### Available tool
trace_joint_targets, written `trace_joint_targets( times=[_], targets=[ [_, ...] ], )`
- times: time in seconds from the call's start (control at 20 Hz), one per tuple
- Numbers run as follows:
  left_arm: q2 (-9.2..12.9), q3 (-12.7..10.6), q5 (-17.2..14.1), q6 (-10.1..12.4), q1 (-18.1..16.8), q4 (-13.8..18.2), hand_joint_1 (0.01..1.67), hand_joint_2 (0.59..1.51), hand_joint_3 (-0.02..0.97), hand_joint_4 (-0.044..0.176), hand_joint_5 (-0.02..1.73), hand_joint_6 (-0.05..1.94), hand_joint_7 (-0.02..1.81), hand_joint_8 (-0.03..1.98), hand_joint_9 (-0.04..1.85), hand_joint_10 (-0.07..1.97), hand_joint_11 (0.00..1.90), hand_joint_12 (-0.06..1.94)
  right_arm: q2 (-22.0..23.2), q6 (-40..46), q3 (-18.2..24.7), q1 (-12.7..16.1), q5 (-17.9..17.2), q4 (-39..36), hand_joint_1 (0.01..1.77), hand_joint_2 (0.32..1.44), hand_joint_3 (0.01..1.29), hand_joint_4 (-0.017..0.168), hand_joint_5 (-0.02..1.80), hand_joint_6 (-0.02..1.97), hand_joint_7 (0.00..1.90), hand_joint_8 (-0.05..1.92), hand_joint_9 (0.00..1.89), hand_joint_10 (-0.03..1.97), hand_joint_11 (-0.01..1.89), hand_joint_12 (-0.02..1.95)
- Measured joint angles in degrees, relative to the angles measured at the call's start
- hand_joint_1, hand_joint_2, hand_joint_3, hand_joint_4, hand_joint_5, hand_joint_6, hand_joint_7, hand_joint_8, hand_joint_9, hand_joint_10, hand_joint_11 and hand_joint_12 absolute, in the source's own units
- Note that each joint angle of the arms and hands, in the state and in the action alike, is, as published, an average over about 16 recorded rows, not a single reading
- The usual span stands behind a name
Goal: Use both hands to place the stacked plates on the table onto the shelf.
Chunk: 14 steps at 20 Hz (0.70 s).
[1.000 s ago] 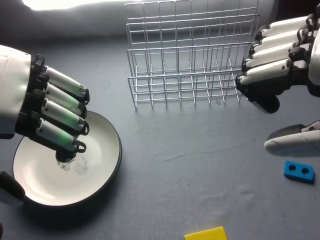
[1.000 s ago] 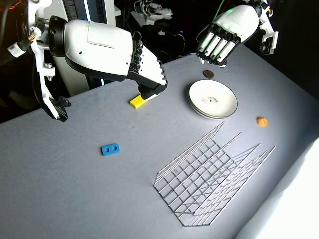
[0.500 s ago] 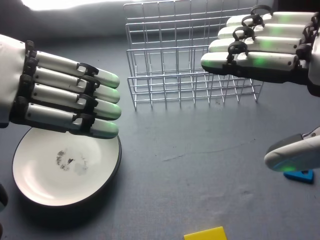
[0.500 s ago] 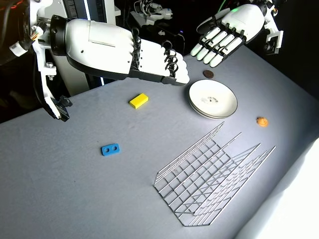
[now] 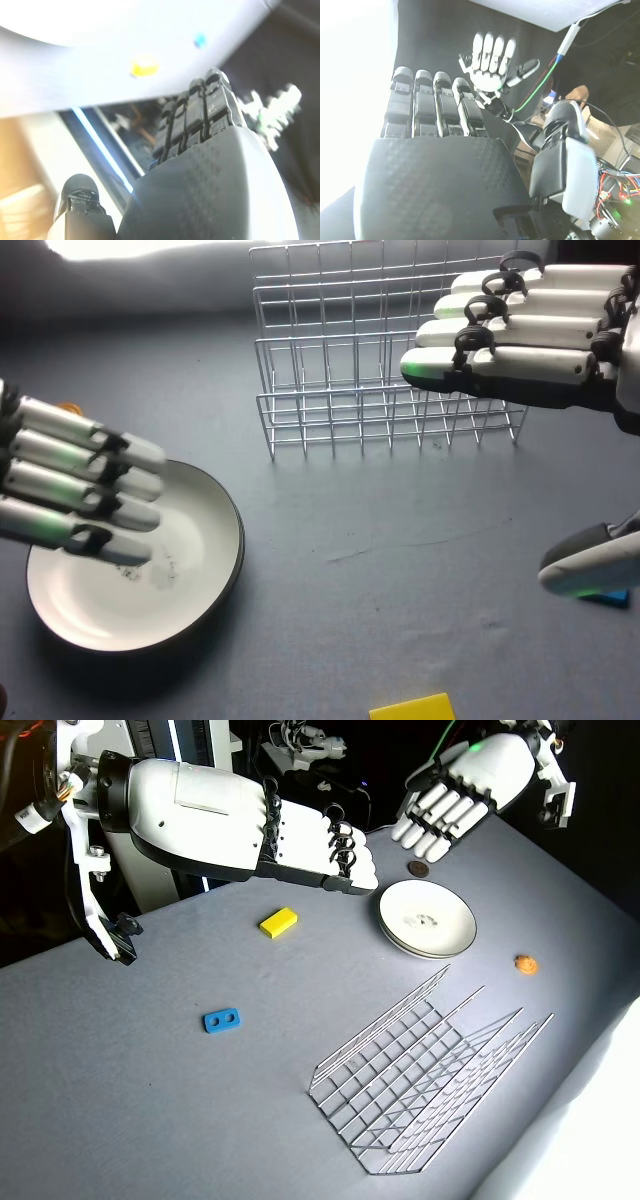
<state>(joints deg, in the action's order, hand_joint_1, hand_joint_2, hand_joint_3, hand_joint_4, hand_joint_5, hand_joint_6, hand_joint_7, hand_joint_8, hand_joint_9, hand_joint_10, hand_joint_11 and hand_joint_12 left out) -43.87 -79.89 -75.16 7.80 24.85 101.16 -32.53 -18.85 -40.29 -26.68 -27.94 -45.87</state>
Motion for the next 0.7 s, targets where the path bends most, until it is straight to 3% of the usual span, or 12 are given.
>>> trace_joint_targets(
  times=[0.3,0.7],
  targets=[
    [-2.04,-4.50,0.63,-3.17,8.30,-1.36,0.02,1.021,0.029,0.005,0.02,-0.01,0.02,-0.01,0.02,0.01,0.01,-0.01,-0.48,4.37,-1.18,0.00,-0.37,-4.92,0.26,1.00,0.02,0.007,0.03,0.02,0.02,0.01,0.02,0.01,0.02,0.00],
    [-6.24,-10.66,3.38,-6.82,18.59,-5.77,0.02,1.028,0.025,0.004,0.02,-0.01,0.02,-0.01,0.01,0.01,0.02,-0.01,-1.74,11.17,-2.90,0.03,0.03,-12.08,0.38,1.01,0.02,0.006,0.02,0.02,0.02,0.01,0.01,0.01,0.02,0.02]
  ],
)
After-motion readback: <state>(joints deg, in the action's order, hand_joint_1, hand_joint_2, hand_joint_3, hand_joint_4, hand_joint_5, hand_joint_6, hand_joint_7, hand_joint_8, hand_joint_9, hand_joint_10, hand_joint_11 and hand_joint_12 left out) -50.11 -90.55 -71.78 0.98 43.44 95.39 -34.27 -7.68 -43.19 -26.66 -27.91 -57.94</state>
